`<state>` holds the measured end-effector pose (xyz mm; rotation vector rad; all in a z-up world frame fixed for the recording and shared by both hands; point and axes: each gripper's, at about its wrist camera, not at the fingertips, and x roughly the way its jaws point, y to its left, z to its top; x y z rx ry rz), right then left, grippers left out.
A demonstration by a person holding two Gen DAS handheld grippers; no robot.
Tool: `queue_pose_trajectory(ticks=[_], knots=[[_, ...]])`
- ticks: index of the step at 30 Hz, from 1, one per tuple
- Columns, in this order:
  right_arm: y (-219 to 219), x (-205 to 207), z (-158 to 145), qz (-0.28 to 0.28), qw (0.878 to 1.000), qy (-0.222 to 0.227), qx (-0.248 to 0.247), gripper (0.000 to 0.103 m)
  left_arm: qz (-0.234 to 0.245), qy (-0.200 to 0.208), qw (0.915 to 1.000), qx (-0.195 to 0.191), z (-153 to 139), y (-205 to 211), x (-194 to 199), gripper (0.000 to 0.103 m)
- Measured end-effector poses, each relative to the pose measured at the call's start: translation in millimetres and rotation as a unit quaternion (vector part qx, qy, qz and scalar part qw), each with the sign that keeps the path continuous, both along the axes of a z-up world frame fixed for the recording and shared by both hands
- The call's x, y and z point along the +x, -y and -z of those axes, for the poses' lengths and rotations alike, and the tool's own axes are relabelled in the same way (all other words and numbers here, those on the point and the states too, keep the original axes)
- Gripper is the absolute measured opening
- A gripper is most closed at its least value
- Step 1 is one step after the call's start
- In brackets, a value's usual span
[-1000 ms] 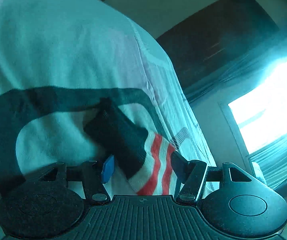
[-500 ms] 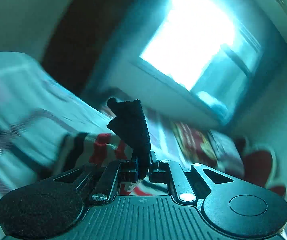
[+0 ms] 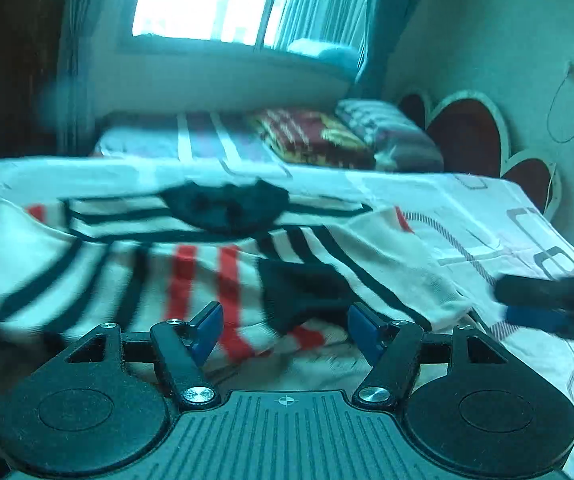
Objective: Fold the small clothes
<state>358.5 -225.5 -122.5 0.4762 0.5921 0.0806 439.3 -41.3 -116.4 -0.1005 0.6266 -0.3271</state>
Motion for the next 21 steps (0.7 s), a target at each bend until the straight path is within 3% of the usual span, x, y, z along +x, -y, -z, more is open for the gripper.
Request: queue_pose_trajectory(ticks=[3,5,7,10,11,14,19,21], knots=[[-21,22,13,-0.029,0.999,-0.015,0.029,0.066,-0.052,0.03,0.9969,0.05,-6,-61,-29,0.069],[-32,39,24,-0.036,0.997,-0.031,0.057,0.063,-0.097,0.02,0.9907,0.094,3,-100,-33,0.069],[-39,58,38,-0.035,0.994,-0.047,0.096,0.062,-0.125,0.001,0.9871,0.1,12,-133,-28,0.069],[-49,86,54,-0.023,0.99,-0.07,0.116,0.055,-0.132,-0.016,0.9848,0.112,29,-154,-12,0.069],[-51,94,56,-0.018,0.99,-0.077,0.118,0.049,-0.127,-0.016,0.9853,0.114,34,-159,-11,0.069],[-65,110,50,-0.016,0.995,-0.08,0.056,0.007,-0.123,-0.018,0.9847,0.122,43,-161,2,0.068],[-68,88,-2,-0.035,0.998,0.035,-0.026,0.006,-0.129,-0.025,0.9849,0.113,53,-159,-3,0.068],[-61,85,-5,-0.034,0.998,0.031,-0.038,0.007,-0.132,-0.007,0.9859,0.103,49,-161,-7,0.053]])
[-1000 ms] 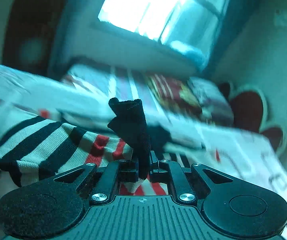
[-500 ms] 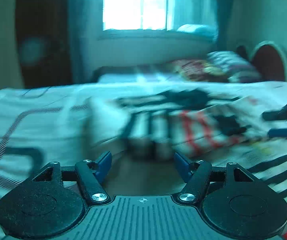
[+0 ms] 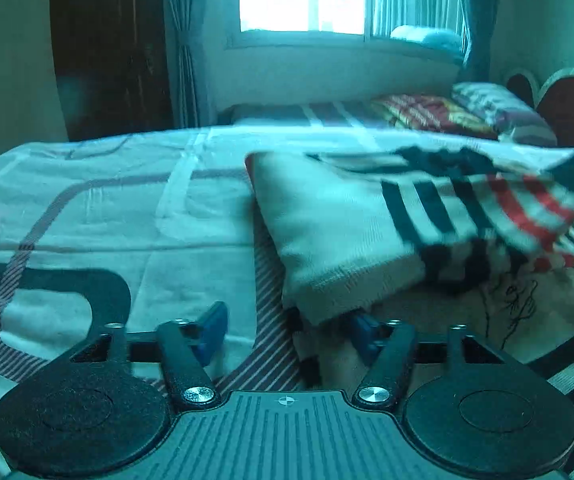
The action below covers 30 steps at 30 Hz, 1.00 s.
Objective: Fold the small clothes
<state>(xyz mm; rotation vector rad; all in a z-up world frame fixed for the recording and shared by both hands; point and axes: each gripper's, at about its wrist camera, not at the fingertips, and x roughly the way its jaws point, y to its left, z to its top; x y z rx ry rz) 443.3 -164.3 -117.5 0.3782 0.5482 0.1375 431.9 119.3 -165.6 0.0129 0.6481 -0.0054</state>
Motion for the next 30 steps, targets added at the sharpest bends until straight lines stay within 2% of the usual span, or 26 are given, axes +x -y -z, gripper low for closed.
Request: queue_pose_trajectory(ticks=[2,3,5,7,8,10,11,14,17,20,23,25,26,27,29,30], knots=[[3,6,16,0.001,0.999,-0.038,-0.017,0.007,0.007,0.012,0.9999,0.0,0,3,1,0.053],[5,10,25,0.002,0.998,-0.059,-0.015,0.007,0.006,-0.002,0.9999,0.01,3,5,7,0.053],[11,13,39,0.014,0.997,-0.079,0.002,0.009,-0.002,-0.004,1.0,-0.001,4,1,10,0.053],[17,12,45,0.026,0.995,-0.091,0.017,0.023,0.002,0.0,0.9999,0.013,2,1,9,0.053],[20,13,48,0.024,0.995,-0.097,0.028,0.026,0.004,-0.006,0.9998,0.016,4,0,11,0.053],[23,17,52,0.02,0.994,-0.106,0.036,0.018,0.002,-0.015,0.9999,-0.008,6,-8,13,0.053],[23,16,51,0.014,0.994,-0.102,0.031,0.007,-0.001,-0.013,0.9997,-0.019,5,-12,14,0.053],[23,4,31,0.002,0.999,-0.047,0.027,0.006,-0.011,-0.006,0.999,-0.042,2,-21,14,0.053],[22,-2,24,-0.009,1.0,-0.012,0.002,0.006,-0.007,-0.026,0.999,-0.037,8,-20,19,0.053],[26,15,56,-0.004,0.996,-0.093,-0.012,0.006,-0.009,-0.03,0.9988,-0.038,10,-20,20,0.053],[30,13,60,-0.006,0.996,-0.086,-0.002,0.006,0.005,-0.042,0.9986,-0.03,7,-19,19,0.055],[33,6,50,0.007,0.997,-0.075,-0.007,0.019,0.017,-0.053,0.998,-0.029,-2,-25,9,0.058],[35,0,43,0.016,0.998,-0.059,-0.013,0.03,0.017,-0.049,0.9981,-0.034,-9,-30,1,0.06],[38,-6,35,0.017,0.999,-0.041,-0.016,0.034,0.015,-0.032,0.9984,-0.043,-18,-34,-8,0.062],[37,-9,27,0.005,0.999,-0.026,-0.018,0.033,0.011,0.006,0.9978,-0.065,-36,-32,-14,0.07],[31,-8,25,-0.008,0.999,-0.023,-0.022,0.031,0.022,0.018,0.9967,-0.076,-41,-24,-11,0.07]])
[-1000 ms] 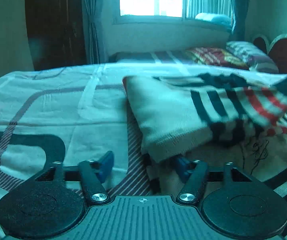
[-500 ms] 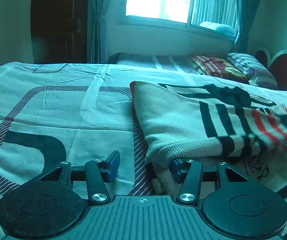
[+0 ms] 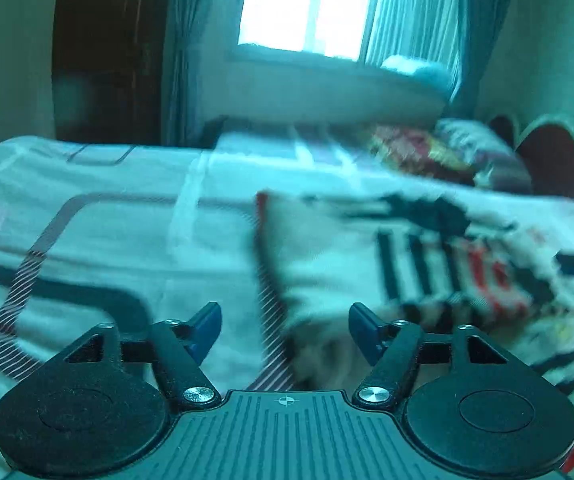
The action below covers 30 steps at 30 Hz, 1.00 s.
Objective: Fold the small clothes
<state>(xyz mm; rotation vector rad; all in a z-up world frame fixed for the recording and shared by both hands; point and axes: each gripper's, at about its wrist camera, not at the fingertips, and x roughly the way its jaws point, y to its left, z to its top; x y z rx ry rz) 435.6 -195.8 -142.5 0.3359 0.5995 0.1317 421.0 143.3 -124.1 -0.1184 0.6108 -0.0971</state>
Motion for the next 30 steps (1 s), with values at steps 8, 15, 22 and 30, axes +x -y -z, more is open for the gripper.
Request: queue_pose_trajectory(ticks=[8,15,22,30], knots=[[-59,17,28,-0.058,0.991,-0.039,-0.111,0.016,0.05,-0.037,0.9949,0.08,50,76,45,0.072],[-58,34,-1,-0.047,0.998,-0.006,-0.049,0.029,0.055,-0.004,0.9971,0.053,10,64,72,0.073],[-100,81,29,-0.073,0.989,-0.038,-0.126,0.035,0.057,-0.057,0.9946,0.064,48,66,118,0.079],[-123,93,25,-0.118,0.983,-0.02,-0.138,0.03,0.056,-0.041,0.9963,0.051,40,64,152,0.079]])
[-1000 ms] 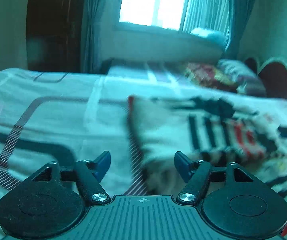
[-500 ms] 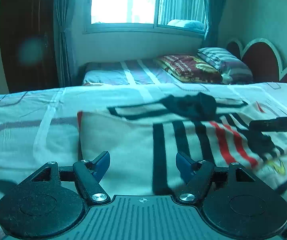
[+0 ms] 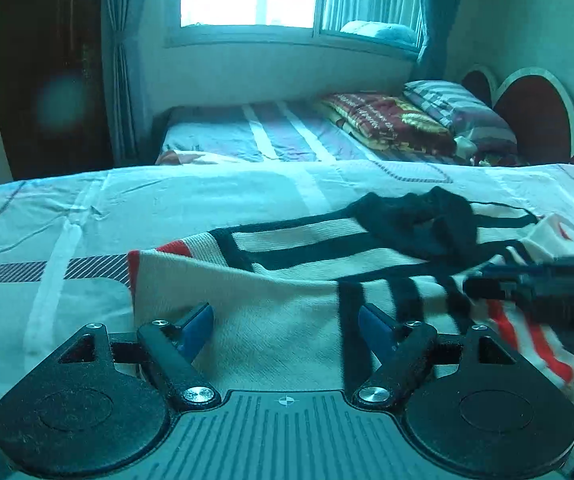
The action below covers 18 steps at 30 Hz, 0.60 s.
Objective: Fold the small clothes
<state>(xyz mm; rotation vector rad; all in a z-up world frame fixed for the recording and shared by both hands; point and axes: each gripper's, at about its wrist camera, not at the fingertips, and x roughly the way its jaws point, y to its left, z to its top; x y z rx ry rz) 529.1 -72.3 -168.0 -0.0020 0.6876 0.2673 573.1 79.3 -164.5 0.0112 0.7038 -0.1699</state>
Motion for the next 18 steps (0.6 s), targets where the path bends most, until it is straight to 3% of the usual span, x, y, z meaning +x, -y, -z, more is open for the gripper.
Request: queue_pose_trajectory(ticks=[2,3,6,7,9,15,18], knots=[[-1,1,7,0.003,1.0,0.011,-0.021,0.029,-0.011,-0.02,0.9995,0.02,10,-8,17,0.079],[0,2,4,0.006,1.0,0.01,-0.022,0.029,-0.011,-0.022,0.9996,0.013,7,-13,21,0.079],[13,-6,-8,0.021,0.999,0.024,0.009,0.033,-0.011,-0.003,0.9998,0.016,-5,-15,16,0.079],[17,-6,-6,0.024,0.999,0.021,0.014,0.033,-0.02,-0.02,0.9992,0.029,0,-16,19,0.079],[18,1,6,0.031,0.999,0.006,-0.014,0.031,-0.032,-0.023,0.9989,0.025,9,-18,19,0.08],[19,-10,-10,0.041,0.999,0.021,0.003,0.034,-0.024,0.022,0.9995,-0.005,-17,16,-22,0.08],[8,-7,4,0.038,0.999,0.0,-0.028,0.033,-0.025,-0.01,0.9996,0.012,1,37,-22,0.08]])
